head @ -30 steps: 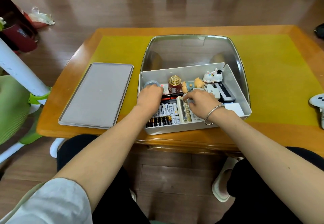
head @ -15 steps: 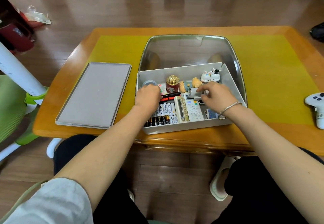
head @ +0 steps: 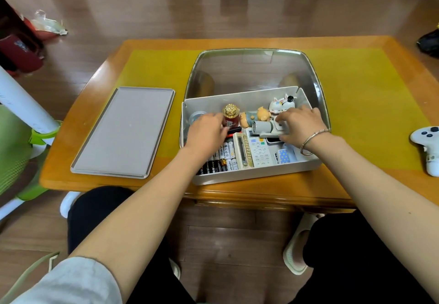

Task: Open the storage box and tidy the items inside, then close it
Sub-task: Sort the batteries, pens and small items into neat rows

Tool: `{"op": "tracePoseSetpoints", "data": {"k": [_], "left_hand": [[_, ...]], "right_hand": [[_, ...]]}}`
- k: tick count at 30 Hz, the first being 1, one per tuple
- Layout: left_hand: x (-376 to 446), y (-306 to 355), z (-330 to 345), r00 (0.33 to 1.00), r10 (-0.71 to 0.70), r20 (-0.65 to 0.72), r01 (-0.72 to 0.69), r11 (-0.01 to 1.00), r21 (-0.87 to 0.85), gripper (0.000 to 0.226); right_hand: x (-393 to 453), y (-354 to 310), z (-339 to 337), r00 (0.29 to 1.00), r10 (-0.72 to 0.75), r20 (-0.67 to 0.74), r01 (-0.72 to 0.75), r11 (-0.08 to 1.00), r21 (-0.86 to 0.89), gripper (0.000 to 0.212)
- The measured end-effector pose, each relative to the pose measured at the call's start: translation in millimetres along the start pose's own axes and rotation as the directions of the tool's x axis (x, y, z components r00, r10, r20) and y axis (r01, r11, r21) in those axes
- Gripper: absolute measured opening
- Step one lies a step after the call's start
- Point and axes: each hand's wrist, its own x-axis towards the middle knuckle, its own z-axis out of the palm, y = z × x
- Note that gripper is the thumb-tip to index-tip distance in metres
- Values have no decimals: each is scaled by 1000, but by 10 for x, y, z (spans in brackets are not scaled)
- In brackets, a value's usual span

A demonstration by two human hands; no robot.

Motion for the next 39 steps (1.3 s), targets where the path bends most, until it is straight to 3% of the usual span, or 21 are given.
{"op": "tracePoseSetpoints", "data": {"k": [4,9,13,16,19,22,24,31,35,39], "left_hand": [[21,219,27,999,49,3,-49,996,-76,25],[-22,243,121,997,9,75,-6,999,-36,31],[-86,220,163,987,-5,163,22,995,-99,28],[-99,218,169,984,-26,177,46,993,-112,28],[-73,224,150,993,-65,97,71,996,-62,31],[-1,282,151,999,17,47,-12,993,-116,28],[69,368,171,994,93,61,-82,984,-159,26],[367,793,377,953,260,158,-237,959,-153,41],[464,1041,460,909,344,234,-325,939,-113,41],[517,1220,522,876,290,386,-244,956,-165,42]], "right_hand": [[76,28,87,999,-30,31,33,996,-88,51],[172,25,126,997,-66,40,70,991,-117,64],[192,-16,127,991,-130,43,134,987,-89,64],[156,20,110,987,-155,-47,155,988,8,58],[85,163,60,978,-61,-198,122,943,309,53],[4,323,22,956,108,-271,91,772,629,53],[-39,391,18,941,182,-285,89,680,728,50],[-177,475,69,912,275,-304,90,588,804,44],[-188,536,46,864,401,-305,25,571,821,47],[-207,591,27,836,450,-314,13,555,831,46]]}}
